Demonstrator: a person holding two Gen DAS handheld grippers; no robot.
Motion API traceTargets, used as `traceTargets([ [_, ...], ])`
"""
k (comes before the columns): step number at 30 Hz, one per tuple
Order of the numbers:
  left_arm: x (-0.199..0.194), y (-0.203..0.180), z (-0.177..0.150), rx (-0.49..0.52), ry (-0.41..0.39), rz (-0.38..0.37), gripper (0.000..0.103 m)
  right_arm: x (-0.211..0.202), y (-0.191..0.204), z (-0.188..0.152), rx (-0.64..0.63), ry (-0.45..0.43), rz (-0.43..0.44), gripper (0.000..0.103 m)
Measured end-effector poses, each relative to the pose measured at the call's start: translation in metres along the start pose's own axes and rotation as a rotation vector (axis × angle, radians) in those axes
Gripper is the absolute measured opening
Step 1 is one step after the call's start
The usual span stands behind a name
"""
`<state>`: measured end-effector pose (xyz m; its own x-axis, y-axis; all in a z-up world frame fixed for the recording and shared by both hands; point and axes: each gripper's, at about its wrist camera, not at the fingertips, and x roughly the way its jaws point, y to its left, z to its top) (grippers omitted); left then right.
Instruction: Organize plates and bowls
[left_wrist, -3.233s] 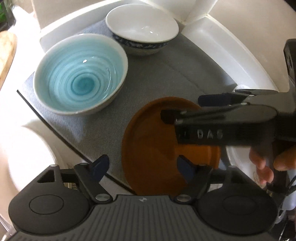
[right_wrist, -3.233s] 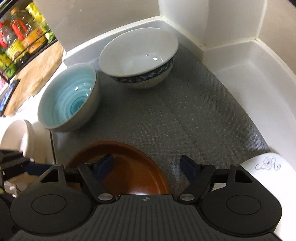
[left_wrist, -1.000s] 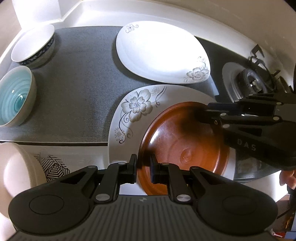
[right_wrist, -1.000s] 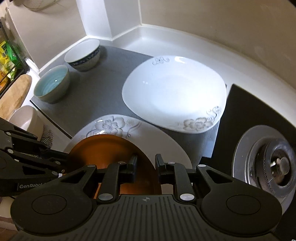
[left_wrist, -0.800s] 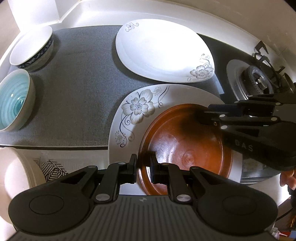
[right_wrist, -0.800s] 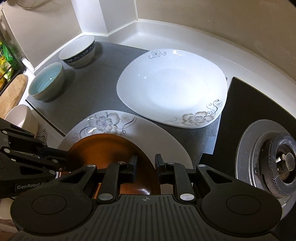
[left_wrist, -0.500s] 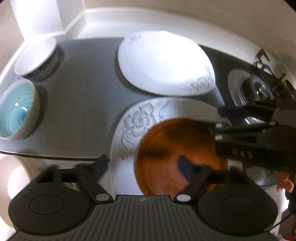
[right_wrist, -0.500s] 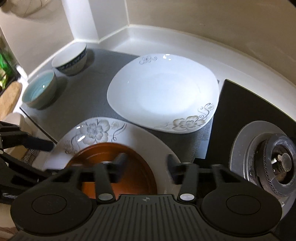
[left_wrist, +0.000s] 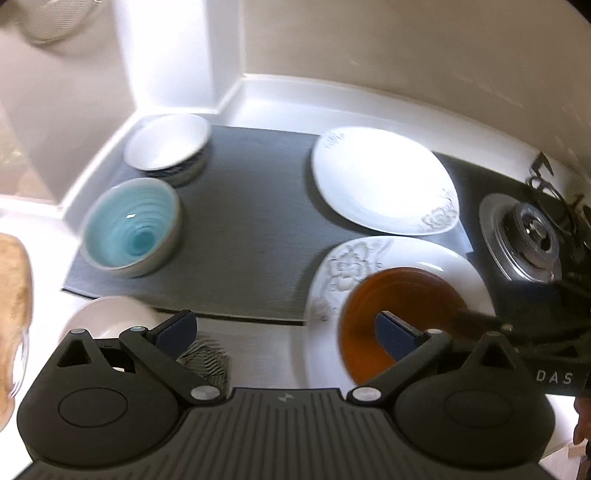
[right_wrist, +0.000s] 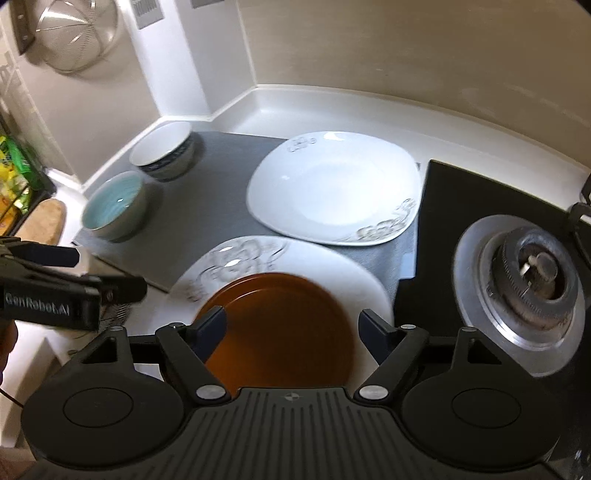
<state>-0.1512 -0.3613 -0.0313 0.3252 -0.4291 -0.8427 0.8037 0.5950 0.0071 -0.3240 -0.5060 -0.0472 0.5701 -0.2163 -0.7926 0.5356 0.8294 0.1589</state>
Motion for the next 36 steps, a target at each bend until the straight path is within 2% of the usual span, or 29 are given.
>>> traceTargets([
  [6,-0.016,0.024,-0.010,-0.055,-0.026,0.046,0.103,0.000,0.007,-0.007,0.030,0.026,-0.020,0.081],
  [10,-0.019,0.026,-0.011,-0.050,-0.021,0.050,0.103,-0.010,0.017,-0.012,0.029,0.017,-0.009,0.082],
  [20,-0.024,0.010,-0.014,0.013,-0.027,0.034,0.103,-0.032,0.038,-0.022,-0.010,-0.007,-0.005,0.082],
  [36,-0.009,-0.014,-0.007,0.082,0.005,0.020,0.103,-0.034,0.022,-0.028,0.047,-0.011,-0.030,0.082],
])
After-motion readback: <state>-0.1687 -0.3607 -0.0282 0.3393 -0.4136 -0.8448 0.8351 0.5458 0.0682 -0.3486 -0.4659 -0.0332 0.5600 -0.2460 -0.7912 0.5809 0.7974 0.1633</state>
